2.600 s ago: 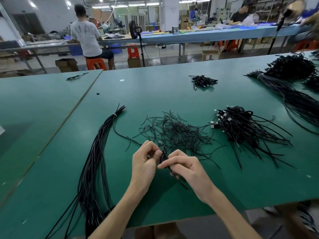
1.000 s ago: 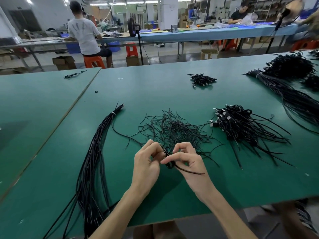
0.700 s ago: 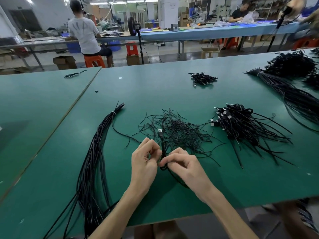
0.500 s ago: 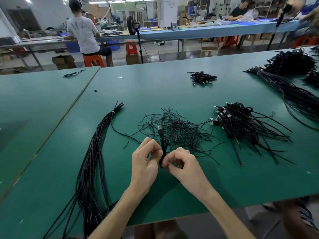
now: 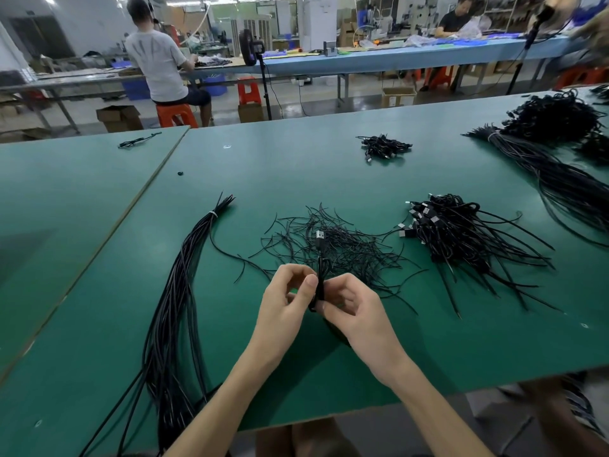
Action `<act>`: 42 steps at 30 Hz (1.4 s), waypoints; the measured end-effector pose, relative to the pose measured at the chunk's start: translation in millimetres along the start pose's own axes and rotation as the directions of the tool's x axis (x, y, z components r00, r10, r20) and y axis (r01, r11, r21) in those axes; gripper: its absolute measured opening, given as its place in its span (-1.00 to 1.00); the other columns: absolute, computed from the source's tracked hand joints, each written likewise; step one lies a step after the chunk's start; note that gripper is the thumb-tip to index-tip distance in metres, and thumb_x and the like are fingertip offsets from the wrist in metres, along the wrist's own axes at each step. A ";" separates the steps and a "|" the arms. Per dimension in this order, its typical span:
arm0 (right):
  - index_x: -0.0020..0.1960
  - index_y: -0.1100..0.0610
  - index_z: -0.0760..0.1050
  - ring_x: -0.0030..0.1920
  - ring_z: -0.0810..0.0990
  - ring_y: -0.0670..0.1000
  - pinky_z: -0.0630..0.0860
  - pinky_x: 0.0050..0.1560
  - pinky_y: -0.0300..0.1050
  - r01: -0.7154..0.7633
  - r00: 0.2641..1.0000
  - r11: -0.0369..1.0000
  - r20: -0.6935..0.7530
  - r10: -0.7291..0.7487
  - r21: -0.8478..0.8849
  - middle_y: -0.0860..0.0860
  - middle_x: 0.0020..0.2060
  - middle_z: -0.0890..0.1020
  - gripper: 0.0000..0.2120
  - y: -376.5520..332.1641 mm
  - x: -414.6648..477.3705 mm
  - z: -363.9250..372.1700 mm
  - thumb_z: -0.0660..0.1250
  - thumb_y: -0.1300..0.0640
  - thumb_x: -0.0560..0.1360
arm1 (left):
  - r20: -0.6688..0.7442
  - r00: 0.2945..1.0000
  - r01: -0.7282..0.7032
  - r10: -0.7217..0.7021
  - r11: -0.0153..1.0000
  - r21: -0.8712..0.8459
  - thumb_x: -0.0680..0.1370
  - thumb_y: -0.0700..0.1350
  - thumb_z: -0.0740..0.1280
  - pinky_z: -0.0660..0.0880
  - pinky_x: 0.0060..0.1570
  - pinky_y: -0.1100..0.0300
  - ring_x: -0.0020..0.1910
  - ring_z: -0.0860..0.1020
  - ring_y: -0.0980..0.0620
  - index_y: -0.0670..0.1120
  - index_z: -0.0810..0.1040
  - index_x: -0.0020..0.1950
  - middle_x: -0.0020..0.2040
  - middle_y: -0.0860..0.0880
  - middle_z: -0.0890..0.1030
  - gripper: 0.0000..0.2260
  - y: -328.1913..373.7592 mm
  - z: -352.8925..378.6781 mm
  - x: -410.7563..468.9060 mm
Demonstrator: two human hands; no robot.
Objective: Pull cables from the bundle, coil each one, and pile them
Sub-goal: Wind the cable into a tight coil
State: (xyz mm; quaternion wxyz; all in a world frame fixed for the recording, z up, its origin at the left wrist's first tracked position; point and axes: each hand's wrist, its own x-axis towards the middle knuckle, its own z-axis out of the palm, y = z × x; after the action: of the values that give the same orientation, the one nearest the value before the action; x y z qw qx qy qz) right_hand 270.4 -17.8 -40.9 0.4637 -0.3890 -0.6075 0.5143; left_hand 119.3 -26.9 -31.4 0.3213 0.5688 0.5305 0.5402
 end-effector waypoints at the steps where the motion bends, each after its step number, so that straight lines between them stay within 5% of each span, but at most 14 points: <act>1: 0.04 0.12 0.57 -0.01 0.70 -0.03 0.59 0.07 -0.21 -0.002 1.000 1.000 -0.004 0.002 0.004 0.00 -0.07 0.73 -0.87 -0.4 -0.3 -0.3 0.45 0.29 0.55 | 0.021 0.999 0.042 -0.041 0.998 -0.040 0.66 -0.12 0.33 0.52 -0.08 0.26 -0.10 0.59 0.14 -0.08 0.61 0.10 -0.07 0.01 0.67 -0.91 -0.2 -0.1 0.2; 8: 0.06 0.13 0.61 0.02 0.71 -0.06 0.59 0.07 -0.22 -0.070 0.997 0.994 -0.028 0.073 0.080 -0.01 -0.06 0.75 -0.85 0.1 0.9 0.1 0.47 0.29 0.53 | 0.130 0.968 0.247 -0.217 0.920 -0.305 0.57 0.06 0.41 0.54 0.26 -0.03 0.18 0.66 -0.12 -0.02 0.72 0.18 0.11 -0.10 0.73 -0.74 -1.8 -6.0 2.8; 18: 0.10 0.14 0.63 -0.03 0.71 -0.02 0.59 -0.01 -0.21 -0.101 0.995 0.989 0.022 0.099 0.108 0.06 -0.06 0.75 -0.85 1.3 0.8 0.6 0.46 0.27 0.54 | 0.150 0.955 0.297 -0.257 0.850 -0.435 0.51 -0.02 0.50 0.49 0.22 -0.15 0.07 0.60 -0.18 -0.16 0.71 0.16 0.11 -0.22 0.70 -0.70 -5.4 -11.0 6.6; 24: 0.11 0.13 0.63 0.00 0.71 0.04 0.61 0.02 -0.16 -0.094 0.995 0.991 0.033 0.092 0.090 0.05 -0.05 0.75 -0.84 2.6 0.9 1.0 0.46 0.27 0.55 | 0.172 0.944 0.331 -0.283 0.786 -0.522 0.45 -0.05 0.57 0.46 0.11 -0.05 -0.01 0.49 -0.16 -0.23 0.66 0.12 -0.02 -0.20 0.62 -0.64 -7.1 -12.6 7.8; 30: 0.11 0.11 0.62 -0.16 0.64 -0.10 0.58 -0.06 -0.21 -0.073 0.997 0.992 0.024 0.071 0.101 0.02 -0.10 0.73 -0.88 0.9 -0.6 0.8 0.37 0.25 0.62 | 0.237 0.934 0.357 -0.268 0.746 -0.562 0.50 -0.07 0.54 0.51 0.07 -0.03 -0.02 0.51 -0.14 -0.22 0.62 0.17 0.00 -0.20 0.59 -0.66 -8.4 -12.0 8.1; 36: 0.10 -0.01 0.62 -0.03 0.69 -0.04 0.63 -0.03 -0.14 -0.055 0.998 0.996 0.021 0.053 0.069 -0.03 -0.06 0.73 -0.75 -4.8 -1.0 4.1 0.44 -0.11 0.51 | 0.185 0.954 0.297 -0.236 0.827 -0.477 0.47 0.01 0.56 0.57 0.10 0.06 0.00 0.60 -0.06 -0.11 0.68 0.13 0.03 -0.12 0.67 -0.69 -7.2 -8.8 5.8; 42: 0.04 -0.04 0.69 -0.10 0.70 0.02 0.61 -0.12 -0.15 -0.021 0.999 0.996 0.033 0.018 0.088 0.03 -0.11 0.73 -0.87 -5.8 -1.9 3.2 0.35 0.07 0.65 | 0.262 0.948 0.291 -0.183 0.835 -0.468 0.57 -0.02 0.47 0.58 -0.19 0.15 -0.15 0.58 -0.05 -0.16 0.67 0.18 0.04 -0.20 0.67 -0.72 -4.6 -7.3 2.9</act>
State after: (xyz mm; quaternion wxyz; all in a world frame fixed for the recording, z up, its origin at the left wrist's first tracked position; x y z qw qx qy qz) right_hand 267.8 -21.5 -35.6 0.4656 -0.3657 -0.5878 0.5514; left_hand 110.7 -24.6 -33.4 0.5756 0.4481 0.4026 0.5530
